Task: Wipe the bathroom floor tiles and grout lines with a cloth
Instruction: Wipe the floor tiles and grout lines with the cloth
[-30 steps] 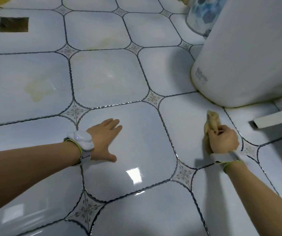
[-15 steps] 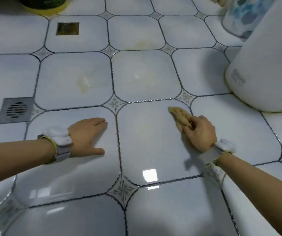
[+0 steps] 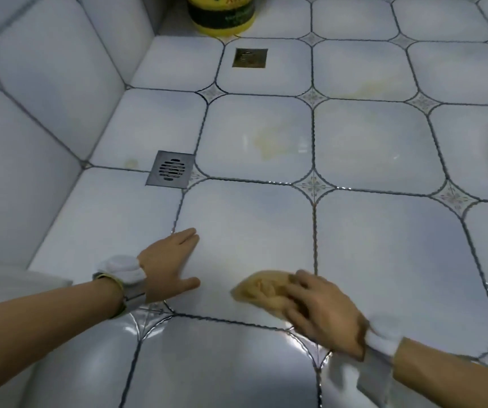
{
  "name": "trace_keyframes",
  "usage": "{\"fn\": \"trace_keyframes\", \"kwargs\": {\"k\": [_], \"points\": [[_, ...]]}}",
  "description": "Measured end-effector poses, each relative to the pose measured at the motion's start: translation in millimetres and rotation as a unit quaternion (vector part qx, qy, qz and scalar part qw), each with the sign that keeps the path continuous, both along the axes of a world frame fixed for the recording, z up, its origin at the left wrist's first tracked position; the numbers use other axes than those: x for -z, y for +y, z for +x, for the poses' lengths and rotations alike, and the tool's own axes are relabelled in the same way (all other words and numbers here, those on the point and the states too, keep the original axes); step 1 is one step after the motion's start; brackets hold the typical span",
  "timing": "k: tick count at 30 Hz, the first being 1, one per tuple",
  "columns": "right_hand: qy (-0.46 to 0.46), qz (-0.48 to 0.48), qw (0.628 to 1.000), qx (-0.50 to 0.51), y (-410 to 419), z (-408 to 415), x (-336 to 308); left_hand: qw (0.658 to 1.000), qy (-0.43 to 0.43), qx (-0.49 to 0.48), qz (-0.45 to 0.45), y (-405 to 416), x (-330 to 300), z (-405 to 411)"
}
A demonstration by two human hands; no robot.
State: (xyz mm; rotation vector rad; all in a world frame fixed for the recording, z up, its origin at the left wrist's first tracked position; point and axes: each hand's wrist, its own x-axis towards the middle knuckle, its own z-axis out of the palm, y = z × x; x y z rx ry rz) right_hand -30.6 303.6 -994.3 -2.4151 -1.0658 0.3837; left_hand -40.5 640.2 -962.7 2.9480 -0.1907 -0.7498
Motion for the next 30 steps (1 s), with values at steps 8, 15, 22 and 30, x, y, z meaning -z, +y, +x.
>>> {"fn": "trace_keyframes", "kwargs": {"k": [8,15,22,30], "points": [[-0.056,-0.049,0.960,0.271,113,131,-10,0.983,-0.030,-0.164,-0.071,48,1,-19],[0.063,0.018,0.978,-0.197,198,-18,0,0.883,-0.087,-0.440,-0.139,92,9,-32],[-0.076,-0.028,0.996,0.045,323,120,-16,0.751,-0.206,-0.585,-0.227,87,10,-17],[-0.029,-0.038,0.992,-0.117,385,22,3,0.650,-0.298,-0.631,-0.301,124,-5,-1]]}}
